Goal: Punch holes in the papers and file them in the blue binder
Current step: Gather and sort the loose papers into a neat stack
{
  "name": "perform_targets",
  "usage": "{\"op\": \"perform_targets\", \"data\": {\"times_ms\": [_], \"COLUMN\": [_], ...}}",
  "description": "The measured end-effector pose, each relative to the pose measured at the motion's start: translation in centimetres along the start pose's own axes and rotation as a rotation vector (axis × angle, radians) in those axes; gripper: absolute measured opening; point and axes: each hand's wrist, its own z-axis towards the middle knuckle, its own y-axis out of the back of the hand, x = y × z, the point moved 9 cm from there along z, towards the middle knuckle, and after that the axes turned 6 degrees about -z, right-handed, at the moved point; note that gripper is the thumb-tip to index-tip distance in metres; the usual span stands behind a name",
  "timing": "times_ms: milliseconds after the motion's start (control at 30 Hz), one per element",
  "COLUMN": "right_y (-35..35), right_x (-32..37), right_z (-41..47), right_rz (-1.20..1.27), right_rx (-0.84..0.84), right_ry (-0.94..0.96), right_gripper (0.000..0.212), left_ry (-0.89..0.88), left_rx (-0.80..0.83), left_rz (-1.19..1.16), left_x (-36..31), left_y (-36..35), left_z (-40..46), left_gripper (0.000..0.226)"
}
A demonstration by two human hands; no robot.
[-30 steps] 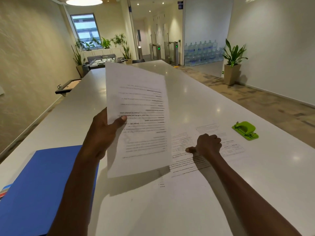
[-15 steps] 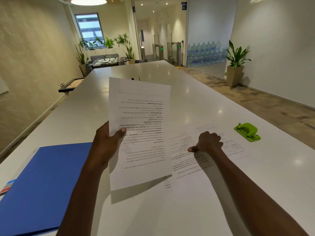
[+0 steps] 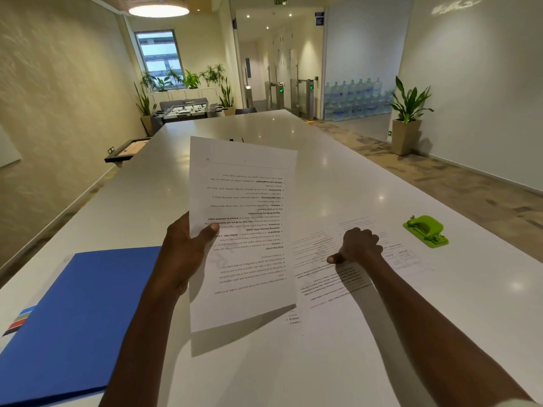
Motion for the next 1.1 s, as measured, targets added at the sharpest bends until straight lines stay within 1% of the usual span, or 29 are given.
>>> {"op": "perform_targets", "data": {"times_ms": [133, 267, 333, 400, 467, 533, 700, 867, 933, 1000, 1033, 1100], "right_y": [0.0, -0.1, -0.1, -0.2, -0.2, -0.1, 0.1, 1.5, 1.9, 1.9, 1.9, 2.4], "right_x": [0.3, 0.2, 0.5, 1.0, 1.2, 1.1, 0.3, 0.1, -0.2, -0.7, -1.0, -1.8], "right_z": [0.5, 0.8, 0.9, 0.9, 0.9, 0.9, 0.8, 1.0, 1.1, 1.2, 1.2, 1.4], "right_rz": [0.008, 0.055, 0.056, 0.036, 0.026, 0.066, 0.181, 0.332, 0.378, 0.419, 0.423, 0.447], "right_rx": [0.032, 0.039, 0.044, 0.069, 0.093, 0.104, 0.109, 0.11, 0.163, 0.207, 0.196, 0.099], "right_ry": [-0.003, 0.004, 0.045, 0.096, 0.13, 0.151, 0.15, 0.143, 0.142, 0.134, 0.128, 0.116], "right_gripper": [0.052, 0.041, 0.045, 0.06, 0.078, 0.084, 0.08, 0.06, 0.059, 0.062, 0.061, 0.057], "left_ry": [0.008, 0.003, 0.002, 0.006, 0.003, 0.0, 0.006, 0.018, 0.018, 0.019, 0.02, 0.025], "left_rx": [0.008, 0.011, 0.012, 0.01, 0.01, 0.007, 0.009, 0.012, 0.013, 0.013, 0.013, 0.015], "left_rz": [-0.017, -0.026, -0.03, -0.022, -0.01, -0.004, 0.001, -0.002, 0.002, 0.005, 0.004, 0.01], "left_x": [0.1, 0.0, 0.0, 0.0, 0.0, -0.1, -0.1, 0.0, 0.1, 0.2, 0.3, 0.5], "left_y": [-0.2, -0.3, -0.2, 0.0, 0.0, 0.0, -0.2, -0.5, -0.6, -0.6, -0.7, -0.7], "left_z": [-0.1, 0.1, 0.2, 0.3, 0.3, 0.4, 0.6, 0.7, 0.8, 0.9, 0.9, 1.0], "left_gripper": [0.03, 0.028, 0.028, 0.028, 0.03, 0.03, 0.031, 0.03, 0.03, 0.03, 0.031, 0.032]}}
